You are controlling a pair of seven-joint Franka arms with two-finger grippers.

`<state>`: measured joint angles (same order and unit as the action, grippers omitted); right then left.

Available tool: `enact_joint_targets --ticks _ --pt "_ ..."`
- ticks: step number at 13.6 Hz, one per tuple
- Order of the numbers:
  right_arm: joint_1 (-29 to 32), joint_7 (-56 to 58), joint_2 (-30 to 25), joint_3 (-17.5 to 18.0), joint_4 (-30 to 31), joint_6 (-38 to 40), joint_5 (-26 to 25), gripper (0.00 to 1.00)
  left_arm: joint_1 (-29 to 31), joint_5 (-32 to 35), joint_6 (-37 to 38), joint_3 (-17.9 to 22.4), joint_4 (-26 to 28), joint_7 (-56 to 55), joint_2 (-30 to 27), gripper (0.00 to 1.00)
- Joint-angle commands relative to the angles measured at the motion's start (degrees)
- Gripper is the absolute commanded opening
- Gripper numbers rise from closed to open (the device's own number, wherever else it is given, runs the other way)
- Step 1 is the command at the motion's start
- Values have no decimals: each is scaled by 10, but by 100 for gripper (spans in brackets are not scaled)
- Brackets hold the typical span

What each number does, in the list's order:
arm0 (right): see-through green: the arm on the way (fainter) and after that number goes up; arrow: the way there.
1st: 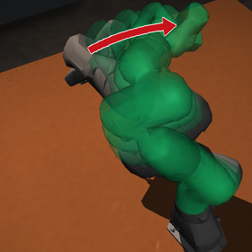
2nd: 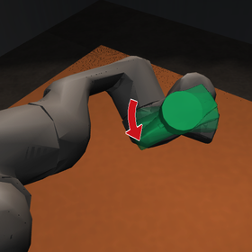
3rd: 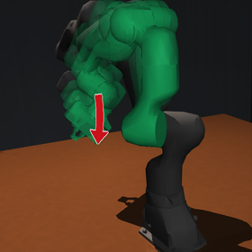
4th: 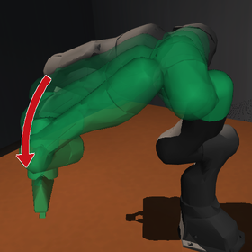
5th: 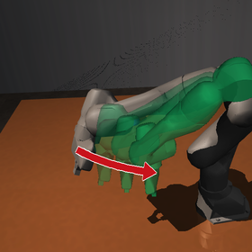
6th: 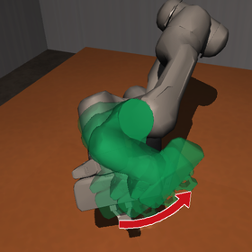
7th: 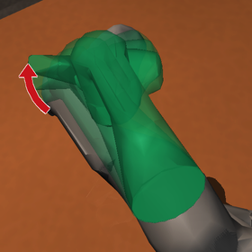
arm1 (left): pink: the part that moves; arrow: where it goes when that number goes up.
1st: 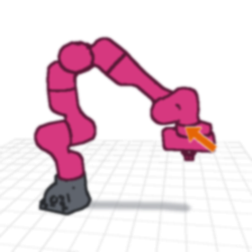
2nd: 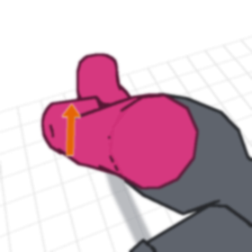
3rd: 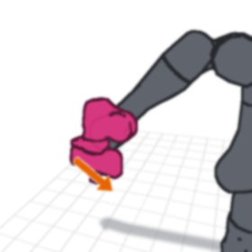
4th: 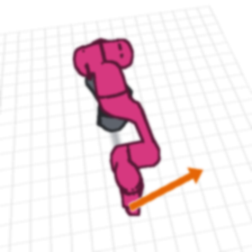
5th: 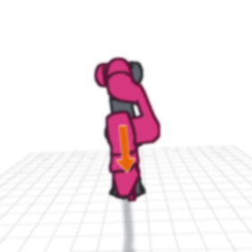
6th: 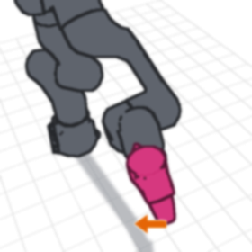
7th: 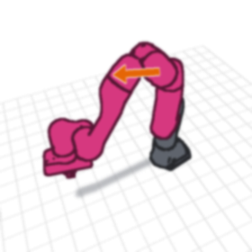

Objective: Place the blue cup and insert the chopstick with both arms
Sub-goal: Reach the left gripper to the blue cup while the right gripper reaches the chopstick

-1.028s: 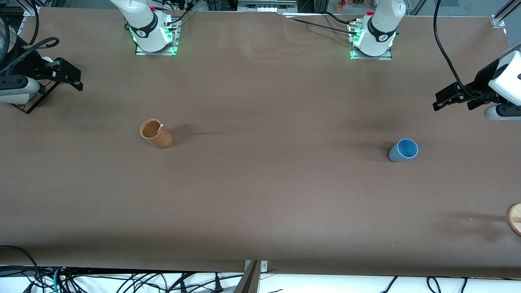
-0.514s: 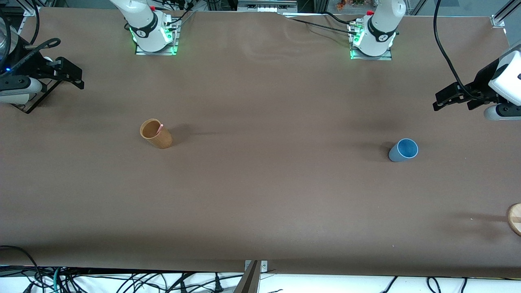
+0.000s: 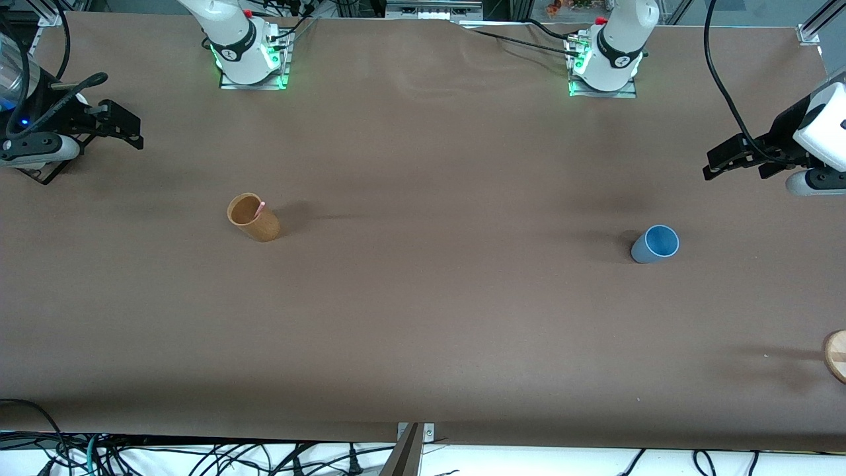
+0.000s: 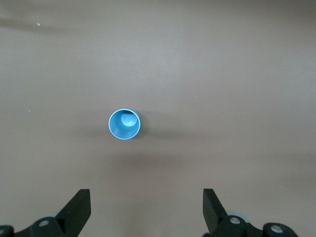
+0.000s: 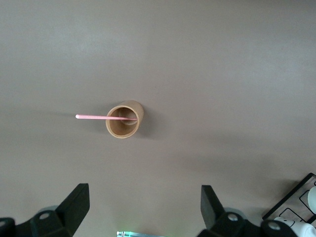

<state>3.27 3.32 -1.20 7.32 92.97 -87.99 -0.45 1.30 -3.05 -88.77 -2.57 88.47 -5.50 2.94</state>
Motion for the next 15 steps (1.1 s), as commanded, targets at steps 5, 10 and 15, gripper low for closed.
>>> enact_joint_targets --ticks 5,10,15 --pt "-4 -6 0 -1 0 1 1 100 0 10 5 -3 -23 -6 13 100" --pt "-4 -10 8 7 19 -17 2 100 -5 10 2 -5 -24 0 33 100" --pt "-4 -67 15 11 113 -117 44 100 -6 22 -43 -7 -22 0 112 100"
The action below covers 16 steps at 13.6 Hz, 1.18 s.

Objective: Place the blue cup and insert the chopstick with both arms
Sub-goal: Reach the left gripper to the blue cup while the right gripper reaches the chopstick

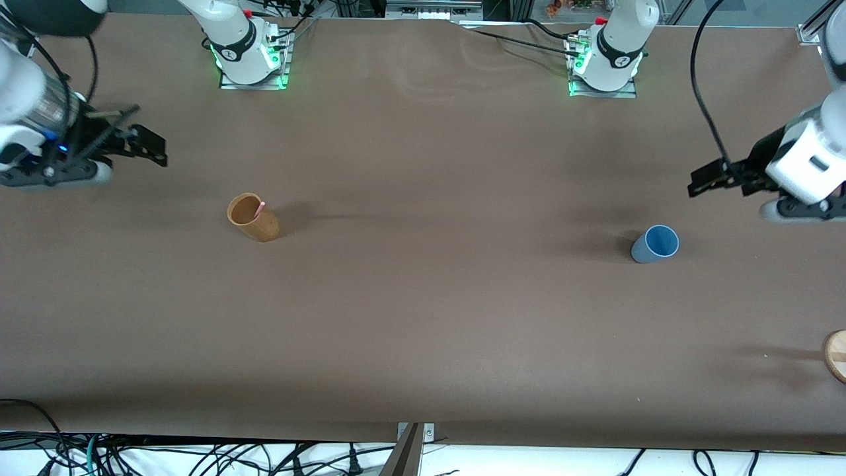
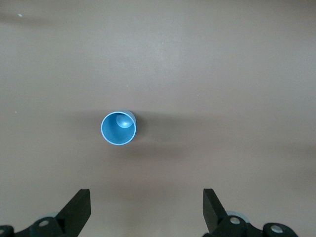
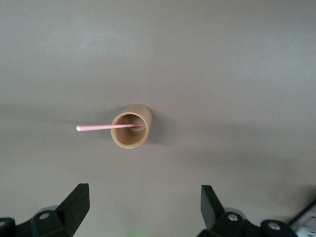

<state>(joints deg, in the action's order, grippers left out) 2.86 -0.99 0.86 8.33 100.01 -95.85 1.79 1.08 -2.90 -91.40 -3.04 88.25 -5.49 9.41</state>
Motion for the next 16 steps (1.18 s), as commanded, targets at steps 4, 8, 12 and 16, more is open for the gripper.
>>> enact_joint_targets --ticks 4,8,12,16 --pt "0 -29 -3 23 103 -114 35 100 1 83 -84 0 25 28 55 100" --pt "0 -47 -6 35 153 -155 67 100 16 53 -243 65 167 154 42 100" --pt "3 -75 6 30 185 -173 142 100 17 48 -358 67 271 160 35 100" --pt "2 63 -24 48 203 -174 133 100 17 37 -480 71 360 159 38 100"
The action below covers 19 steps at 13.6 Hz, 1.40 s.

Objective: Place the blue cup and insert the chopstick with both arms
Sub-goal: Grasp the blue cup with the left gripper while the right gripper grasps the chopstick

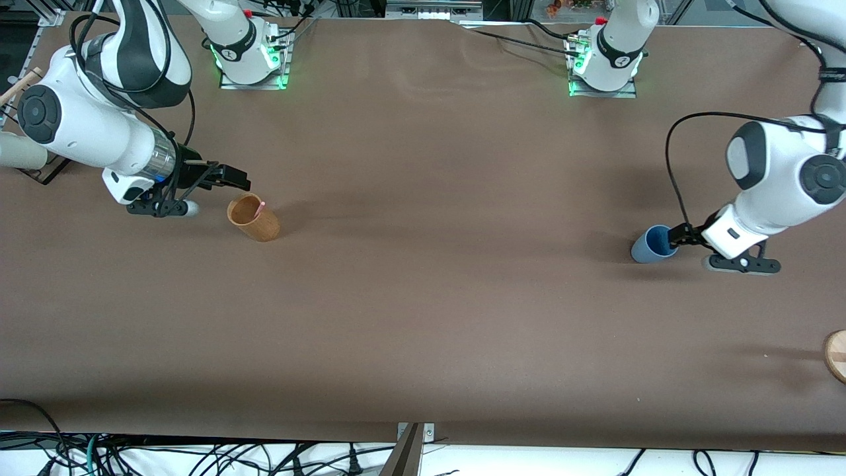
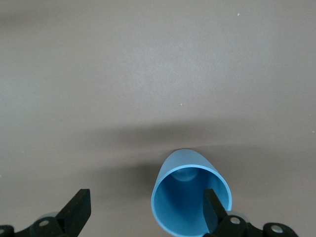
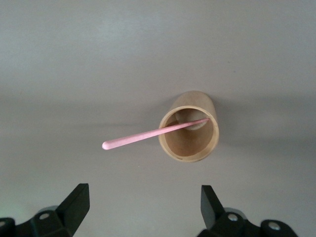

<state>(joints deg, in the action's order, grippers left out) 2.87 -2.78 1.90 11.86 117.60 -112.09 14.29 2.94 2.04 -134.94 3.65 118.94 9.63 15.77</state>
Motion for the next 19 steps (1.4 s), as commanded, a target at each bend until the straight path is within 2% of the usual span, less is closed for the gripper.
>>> enact_joint_targets --ticks 1,4,6,8,9,10,11,12,13,15,19 --pt "2 158 -49 15 45 -29 8 100 -1 -13 -68 5 72 8 -26 100" --pt "2 387 -73 21 114 -135 9 100 -2 -13 -93 10 87 9 -22 100" --pt "2 471 -73 21 133 -161 9 100 -2 -13 -95 10 87 9 -13 99" --pt "2 542 -73 37 150 -189 9 100 -1 -13 -123 10 88 11 4 87" --pt "2 575 -73 41 166 -218 9 100 -2 -13 -129 11 87 11 12 78" --pt "2 594 -72 42 182 -246 8 100 -1 -13 -138 10 86 7 20 50" --pt "2 609 -67 50 187 -264 8 100 -2 -13 -139 10 84 1 28 40" --pt "2 616 -57 57 188 -278 8 100 -2 -16 -139 10 84 0 28 22" --pt "1 617 -45 58 189 -297 7 100 -3 -16 -137 10 84 0 29 0" --pt "1 619 -26 69 189 -327 7 100 -5 -16 -127 10 81 -2 30 0" --pt "1 670 1 70 201 -382 6 100 -11 -17 -89 10 63 -10 29 0"
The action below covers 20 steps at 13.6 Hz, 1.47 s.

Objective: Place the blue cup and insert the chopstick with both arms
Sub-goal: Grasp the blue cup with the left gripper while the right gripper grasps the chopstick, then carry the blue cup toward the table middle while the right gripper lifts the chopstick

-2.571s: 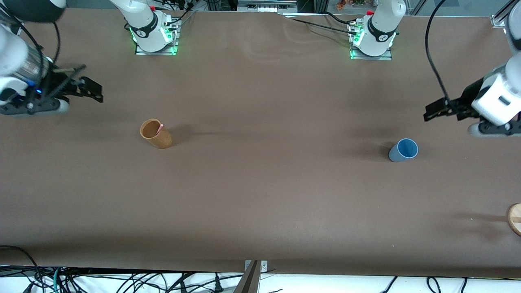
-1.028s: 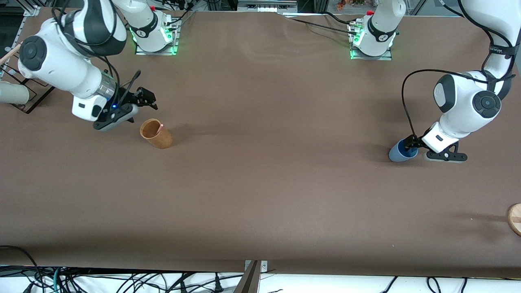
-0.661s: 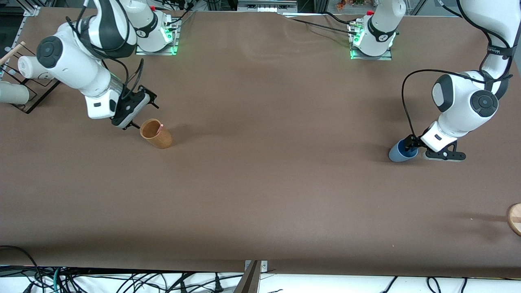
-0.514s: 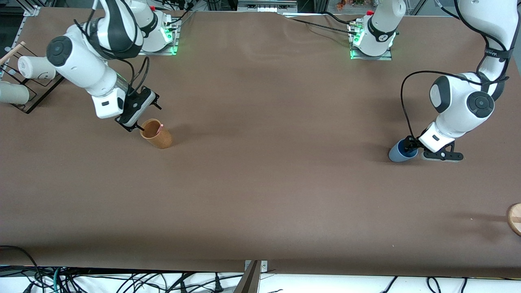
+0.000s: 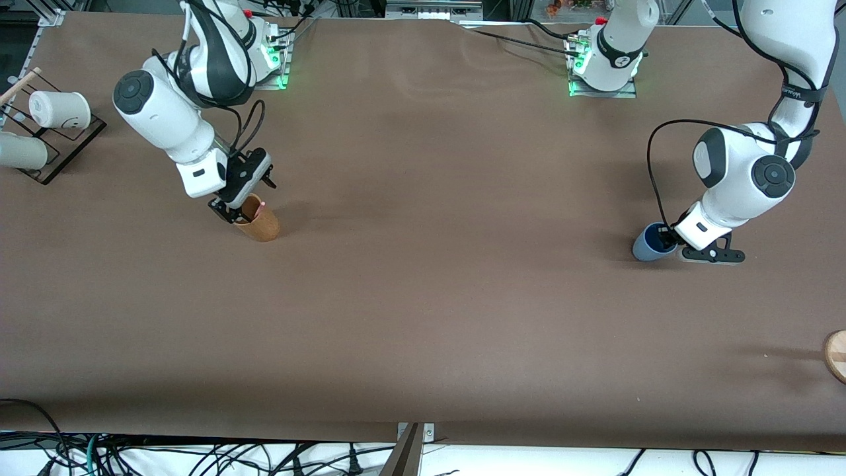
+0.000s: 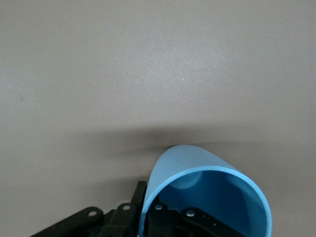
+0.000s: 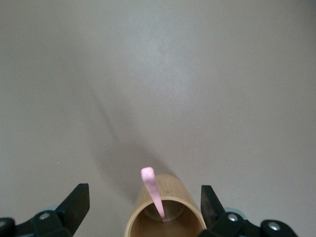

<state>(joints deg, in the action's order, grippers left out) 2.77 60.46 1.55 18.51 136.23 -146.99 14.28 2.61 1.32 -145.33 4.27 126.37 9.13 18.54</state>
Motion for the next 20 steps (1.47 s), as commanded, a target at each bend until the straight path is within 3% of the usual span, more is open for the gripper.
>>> enact_joint_targets --ticks 1,4,8,11,13,15,18,20 --pt "2 49 11 3 15 -42 5 100 -11 -10 21 1 -15 -3 -2 0" --pt "1 50 17 3 15 -50 -3 90 -79 -82 126 -2 -98 -17 2 0" --pt "1 51 19 3 15 -50 -3 58 -228 -98 169 -11 -199 -156 35 0" --pt "2 55 18 3 15 -47 -3 43 -339 -98 242 -10 -332 -314 112 0" --pt "2 55 14 3 14 -45 -3 31 -399 -97 248 -9 -399 -402 165 0" --pt "3 56 12 2 13 -44 -3 22 -433 -100 256 -8 -451 -417 208 0" --pt "3 59 2 1 12 -43 -3 0 -472 -98 255 -8 -496 -502 259 0" --pt "4 59 -7 0 10 -43 -3 0 -487 -98 249 -8 -513 -533 285 0"
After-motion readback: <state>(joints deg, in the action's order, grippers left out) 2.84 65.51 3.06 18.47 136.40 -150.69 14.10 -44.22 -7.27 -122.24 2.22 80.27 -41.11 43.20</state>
